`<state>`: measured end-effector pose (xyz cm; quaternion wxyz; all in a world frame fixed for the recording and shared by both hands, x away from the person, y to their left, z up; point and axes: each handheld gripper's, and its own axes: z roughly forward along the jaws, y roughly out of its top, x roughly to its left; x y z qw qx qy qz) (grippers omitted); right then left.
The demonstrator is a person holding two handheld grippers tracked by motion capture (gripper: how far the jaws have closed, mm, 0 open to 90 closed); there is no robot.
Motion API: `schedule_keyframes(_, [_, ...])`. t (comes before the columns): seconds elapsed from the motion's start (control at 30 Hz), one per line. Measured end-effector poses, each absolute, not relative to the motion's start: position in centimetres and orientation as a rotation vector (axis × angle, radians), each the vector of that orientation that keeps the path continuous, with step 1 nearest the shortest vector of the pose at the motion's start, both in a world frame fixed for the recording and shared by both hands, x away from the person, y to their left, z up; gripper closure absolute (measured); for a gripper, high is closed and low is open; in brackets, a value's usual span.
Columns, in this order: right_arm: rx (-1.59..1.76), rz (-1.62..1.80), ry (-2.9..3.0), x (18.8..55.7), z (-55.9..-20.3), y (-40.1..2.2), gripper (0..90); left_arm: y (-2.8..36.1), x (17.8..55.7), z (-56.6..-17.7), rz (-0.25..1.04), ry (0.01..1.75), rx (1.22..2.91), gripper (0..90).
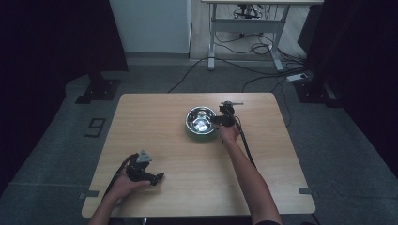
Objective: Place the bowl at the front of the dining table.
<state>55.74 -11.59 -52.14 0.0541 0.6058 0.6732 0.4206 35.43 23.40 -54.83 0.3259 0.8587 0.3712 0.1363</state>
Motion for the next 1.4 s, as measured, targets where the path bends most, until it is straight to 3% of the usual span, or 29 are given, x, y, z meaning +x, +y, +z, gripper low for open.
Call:
schedule_keyframes(0.9, [1.891, 1.271, 1.997, 56.1, -53.7, -11.9, 86.1, 23.4, 35.4, -54.8, 0.358, 0.972, 2.251, 0.1])
schedule_keyframes(1.13, [1.871, 1.245, 2.008, 55.9, -53.7, -11.9, 82.5, 23.4, 35.4, -54.8, 0.358, 0.972, 2.251, 0.0])
schedule_keyframes(1.4, [1.861, 1.258, 2.019, 55.8, -53.8, -12.1, 71.0, 23.4, 35.4, -54.8, 0.358, 0.972, 2.251, 0.0])
